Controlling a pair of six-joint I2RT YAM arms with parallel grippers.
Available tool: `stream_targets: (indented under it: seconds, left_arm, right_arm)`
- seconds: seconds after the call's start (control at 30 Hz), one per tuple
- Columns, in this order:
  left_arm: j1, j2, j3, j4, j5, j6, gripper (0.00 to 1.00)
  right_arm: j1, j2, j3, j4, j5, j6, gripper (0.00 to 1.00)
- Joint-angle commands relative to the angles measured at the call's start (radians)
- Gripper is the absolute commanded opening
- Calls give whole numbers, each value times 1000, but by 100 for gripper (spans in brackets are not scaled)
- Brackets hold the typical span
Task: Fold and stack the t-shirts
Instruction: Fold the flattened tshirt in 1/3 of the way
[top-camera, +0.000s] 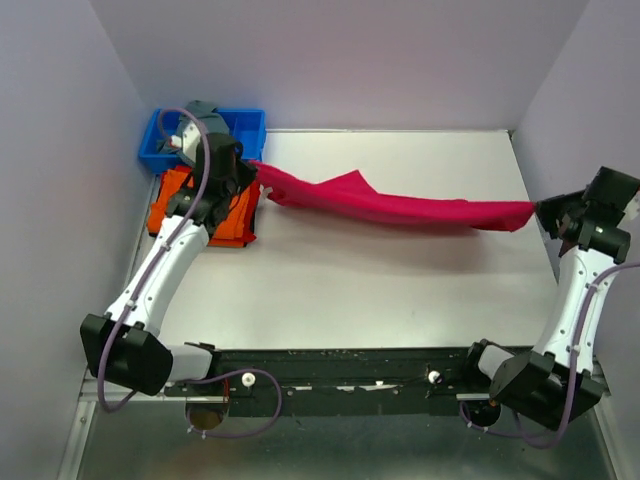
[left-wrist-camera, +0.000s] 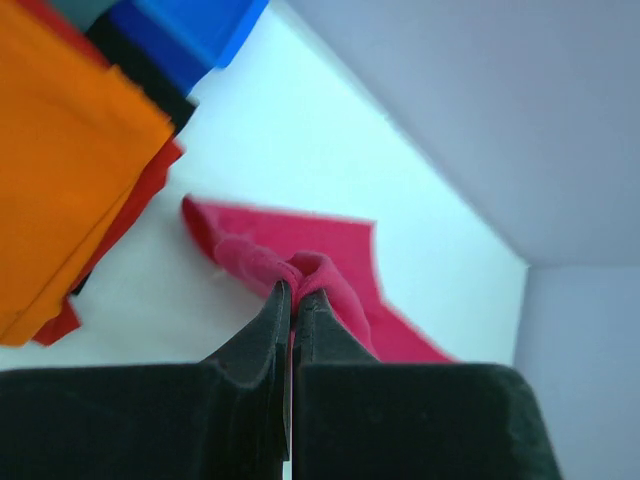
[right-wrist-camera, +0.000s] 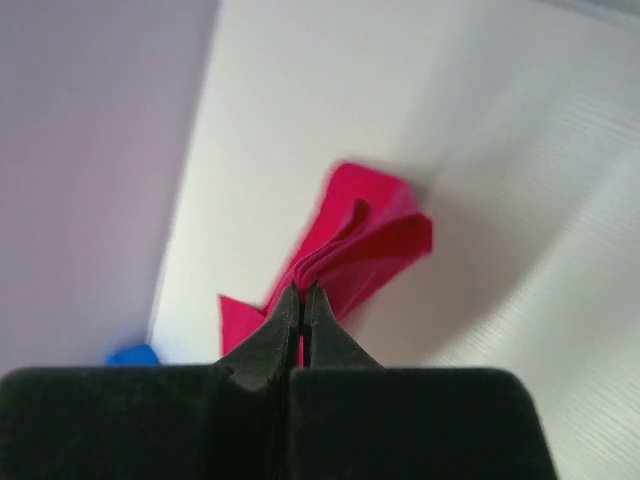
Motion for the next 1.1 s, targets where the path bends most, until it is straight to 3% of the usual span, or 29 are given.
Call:
stream_targets:
  seconds: [0.0, 0.17, 0.27, 0.4, 0.57, 0.8, 0.97, 1.07]
  left_arm:
    - [2, -54, 229, -113, -73, 65, 0]
    - [2, -91, 439, -213, -158, 141, 0]
    - [2, -56, 545, -250, -173, 161, 0]
    - [2, 48, 655, -256, -176, 157, 0]
    - [23, 264, 856, -270, -169, 148, 0]
    - [80, 631, 1384, -290, -31, 99, 0]
    - [91, 687, 1395, -61, 32, 52, 0]
    - [91, 700, 1366, 3, 35, 57, 0]
  right_arm:
    - [-9, -90, 205, -84, -23, -22, 1]
    - [-7, -138, 396, -127, -45, -79, 1]
    - [-7, -94, 513, -164, -81, -70, 1]
    - [-7, 23, 549, -147, -204, -23, 1]
    - [-7, 177, 515, -8, -356, 60, 1]
    - [-7, 461, 813, 8, -439, 118, 1]
    - [-7, 659, 1088, 0, -488, 166, 1]
    - [-7, 716, 1133, 17, -508, 181, 1]
